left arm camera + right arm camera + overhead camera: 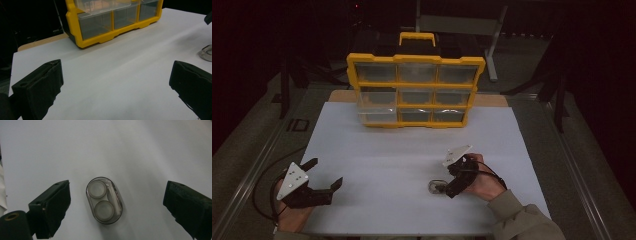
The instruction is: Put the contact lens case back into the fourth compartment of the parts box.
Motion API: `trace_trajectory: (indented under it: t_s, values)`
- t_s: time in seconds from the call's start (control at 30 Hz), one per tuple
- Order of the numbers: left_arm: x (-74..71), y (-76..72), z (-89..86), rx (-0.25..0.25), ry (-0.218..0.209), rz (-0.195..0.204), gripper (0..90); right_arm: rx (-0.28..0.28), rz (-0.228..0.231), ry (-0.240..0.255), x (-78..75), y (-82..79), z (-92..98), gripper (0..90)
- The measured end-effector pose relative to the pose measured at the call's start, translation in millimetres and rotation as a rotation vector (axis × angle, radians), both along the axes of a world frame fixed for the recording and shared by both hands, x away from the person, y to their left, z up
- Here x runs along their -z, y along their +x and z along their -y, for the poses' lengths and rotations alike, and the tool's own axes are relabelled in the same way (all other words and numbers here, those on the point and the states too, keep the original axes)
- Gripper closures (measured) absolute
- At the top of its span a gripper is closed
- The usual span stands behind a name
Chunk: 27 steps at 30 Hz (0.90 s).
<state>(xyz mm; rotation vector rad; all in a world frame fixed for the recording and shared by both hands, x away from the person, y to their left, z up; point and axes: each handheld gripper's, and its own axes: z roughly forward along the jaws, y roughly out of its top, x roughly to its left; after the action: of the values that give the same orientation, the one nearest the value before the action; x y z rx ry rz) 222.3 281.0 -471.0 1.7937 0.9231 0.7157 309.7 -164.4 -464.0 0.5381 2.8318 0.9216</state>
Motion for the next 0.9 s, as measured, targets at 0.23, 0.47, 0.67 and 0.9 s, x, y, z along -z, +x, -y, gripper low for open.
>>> trace_trajectory:
  t_s: [0.23, 0.47, 0.67, 0.9]
  values:
    - [0.4, 0.1, -0.1, -0.001, -0.001, -0.003, 0.0, -0.021, -0.025, -0.032, 6.5, 1.8, -5.1, 7.7]
    - [0.4, 0.0, -0.2, -0.001, -0.002, -0.003, 0.0, -0.043, -0.06, -0.069, 15.3, 6.6, -9.4, 11.5]
    - [0.7, 0.1, -0.3, -0.002, -0.001, -0.004, 0.0, -0.093, -0.099, -0.107, 23.6, 8.9, -14.5, 23.2]
    - [1.1, 0.2, -0.2, -0.001, -0.002, -0.007, 0.0, -0.165, -0.12, -0.166, 34.0, 8.1, -21.2, 38.3]
